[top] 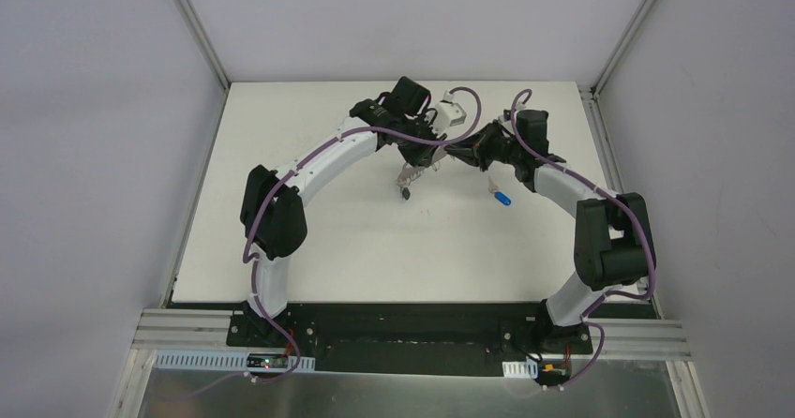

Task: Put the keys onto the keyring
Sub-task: Adjust the keyring.

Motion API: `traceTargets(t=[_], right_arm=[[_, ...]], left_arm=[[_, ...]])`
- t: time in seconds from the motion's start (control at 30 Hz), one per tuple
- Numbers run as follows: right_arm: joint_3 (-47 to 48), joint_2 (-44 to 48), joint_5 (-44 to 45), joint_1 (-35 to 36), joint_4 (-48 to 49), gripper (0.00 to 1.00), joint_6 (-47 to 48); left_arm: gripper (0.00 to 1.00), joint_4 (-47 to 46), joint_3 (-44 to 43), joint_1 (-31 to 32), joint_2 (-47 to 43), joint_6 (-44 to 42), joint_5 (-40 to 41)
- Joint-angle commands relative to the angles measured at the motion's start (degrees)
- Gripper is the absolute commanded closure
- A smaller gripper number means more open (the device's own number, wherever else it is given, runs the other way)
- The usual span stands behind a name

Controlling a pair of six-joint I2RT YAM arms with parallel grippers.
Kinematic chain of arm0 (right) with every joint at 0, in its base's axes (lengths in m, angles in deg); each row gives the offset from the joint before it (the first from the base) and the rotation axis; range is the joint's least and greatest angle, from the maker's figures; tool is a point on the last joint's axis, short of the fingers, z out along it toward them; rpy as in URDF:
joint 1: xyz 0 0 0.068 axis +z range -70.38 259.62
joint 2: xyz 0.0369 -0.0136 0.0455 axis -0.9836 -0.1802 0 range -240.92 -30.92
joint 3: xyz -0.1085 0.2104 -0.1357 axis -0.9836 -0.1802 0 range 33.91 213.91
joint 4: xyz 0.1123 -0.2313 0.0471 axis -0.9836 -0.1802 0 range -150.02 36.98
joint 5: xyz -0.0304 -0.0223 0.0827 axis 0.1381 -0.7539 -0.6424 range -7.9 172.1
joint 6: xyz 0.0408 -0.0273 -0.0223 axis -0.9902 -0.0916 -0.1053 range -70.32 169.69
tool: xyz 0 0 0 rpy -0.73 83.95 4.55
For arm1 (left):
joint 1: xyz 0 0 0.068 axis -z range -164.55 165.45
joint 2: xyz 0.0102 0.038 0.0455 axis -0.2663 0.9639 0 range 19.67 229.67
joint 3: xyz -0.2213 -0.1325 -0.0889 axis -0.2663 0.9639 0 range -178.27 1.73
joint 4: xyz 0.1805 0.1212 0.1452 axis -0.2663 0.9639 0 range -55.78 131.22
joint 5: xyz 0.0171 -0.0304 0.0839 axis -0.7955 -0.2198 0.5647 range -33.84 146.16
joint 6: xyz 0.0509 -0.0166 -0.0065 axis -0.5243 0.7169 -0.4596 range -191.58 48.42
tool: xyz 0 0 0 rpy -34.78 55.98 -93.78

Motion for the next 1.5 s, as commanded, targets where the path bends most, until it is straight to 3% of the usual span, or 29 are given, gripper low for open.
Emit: traceTargets(t=[0.0,0.23,0.6,0.83,0.97,1.13,1.3,1.47], right_arm=[[-0.32,3.36,-0.45,-0.37,1.96,1.00,0.05],[-0.41,3.26,-0.52,-0.56,1.98,1.00,0.17],[-0.57,3.36,-0.44,-0.51,2.07,1.00,0.19],[-0.66,3.49,-0.65,-0.65,2.17,1.00,-0.73],[-1.44,3.97,-0.91,-0.95,3.52,1.00,-2.03],[-1.51,3.60,-1.39,-1.59,4.58,1.00,-3.52],[-1.64,4.28,-1.22,-2.04,5.03,1.00,-4.09],[-1.46,4.38,-1.90,-3.35,6.66,1.00,-7.84]], left_arm=[[0.86,0.50,-1.81,-0.15,-0.48,0.51,-2.79],[0.85,-0.75,0.24,-0.32,-2.75,1.28,-0.96],[0.78,-0.40,3.75,-0.51,-6.10,-0.45,-4.89],[0.74,-0.04,6.54,2.03,-9.85,-3.85,6.05],[0.74,2.88,7.34,2.25,-11.23,6.98,6.03],[0.73,3.34,10.72,2.23,-11.02,20.92,-5.41],[0.72,-9.26,19.22,1.95,-11.67,33.59,-12.98],[0.70,-24.72,25.33,-0.23,-11.62,45.49,-14.03]])
